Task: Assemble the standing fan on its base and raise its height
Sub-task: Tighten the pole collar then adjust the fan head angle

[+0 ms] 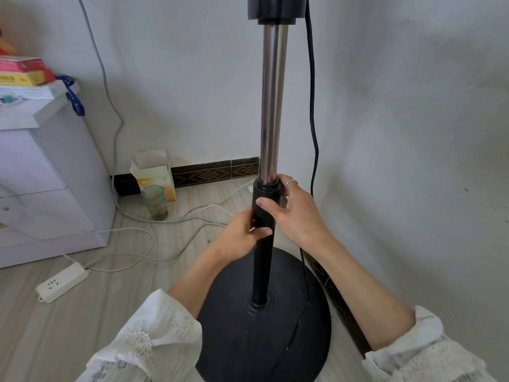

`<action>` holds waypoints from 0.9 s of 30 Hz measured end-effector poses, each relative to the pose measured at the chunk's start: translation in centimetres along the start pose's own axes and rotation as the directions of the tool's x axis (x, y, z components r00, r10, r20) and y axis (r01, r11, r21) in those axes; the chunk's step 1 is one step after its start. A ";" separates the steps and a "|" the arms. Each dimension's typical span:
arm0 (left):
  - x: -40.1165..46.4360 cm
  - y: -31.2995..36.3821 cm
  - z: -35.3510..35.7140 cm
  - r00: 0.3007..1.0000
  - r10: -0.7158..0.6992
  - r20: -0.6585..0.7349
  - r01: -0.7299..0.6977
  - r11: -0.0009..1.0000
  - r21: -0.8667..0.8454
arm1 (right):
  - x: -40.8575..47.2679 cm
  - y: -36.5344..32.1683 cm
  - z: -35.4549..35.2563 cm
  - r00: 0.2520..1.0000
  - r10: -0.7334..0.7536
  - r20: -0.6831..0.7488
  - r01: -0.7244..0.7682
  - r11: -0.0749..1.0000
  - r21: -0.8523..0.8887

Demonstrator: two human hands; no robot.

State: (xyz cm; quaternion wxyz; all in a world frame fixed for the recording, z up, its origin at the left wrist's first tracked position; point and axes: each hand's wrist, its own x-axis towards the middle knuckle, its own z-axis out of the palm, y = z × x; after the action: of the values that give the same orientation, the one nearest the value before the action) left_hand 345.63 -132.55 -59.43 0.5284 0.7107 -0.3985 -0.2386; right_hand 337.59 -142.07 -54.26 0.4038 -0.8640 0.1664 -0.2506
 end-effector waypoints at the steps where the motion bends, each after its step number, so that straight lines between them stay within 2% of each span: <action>1: 0.0 0.0 0.1 1.000 0.004 -0.007 -0.004 1.000 0.002 | 0.0 0.0 0.0 1.000 -0.002 -0.007 0.002 1.000 -0.008; 5: 0.1 -0.1 0.2 0.999 -0.013 -0.042 0.013 1.000 0.003 | 0.2 0.0 -0.1 1.000 -0.009 -0.006 0.009 1.000 0.005; 9: 0.1 -0.1 0.6 0.998 -0.015 -0.064 0.014 1.000 -0.006 | 0.4 0.3 -0.8 0.998 -0.011 0.064 0.007 0.998 0.060; 17: 0.2 -0.3 0.9 0.999 0.016 -0.045 -0.016 1.000 -0.007 | 0.6 1.4 -1.2 0.996 -0.028 0.090 0.019 0.995 0.100; 22: 0.0 -0.2 1.0 0.998 0.011 -0.054 -0.014 0.998 -0.053 | 0.2 1.1 -1.0 0.998 -0.021 0.059 0.019 0.999 0.043; 24: -0.2 0.3 0.7 1.000 0.004 -0.029 -0.007 0.997 -0.080 | 0.2 0.4 -1.4 0.994 0.001 0.112 0.000 1.000 -0.003; 27: -0.3 1.4 -0.7 0.992 -0.095 0.083 0.100 0.993 -0.056 | 0.6 -0.8 -3.5 0.977 0.034 0.210 -0.013 0.995 -0.103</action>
State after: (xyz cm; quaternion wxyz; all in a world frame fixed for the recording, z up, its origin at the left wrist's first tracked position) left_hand 345.60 -132.10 -57.87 0.5209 0.7027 -0.3770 -0.3044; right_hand 336.14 -144.04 -51.52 0.3780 -0.9030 0.1450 -0.1436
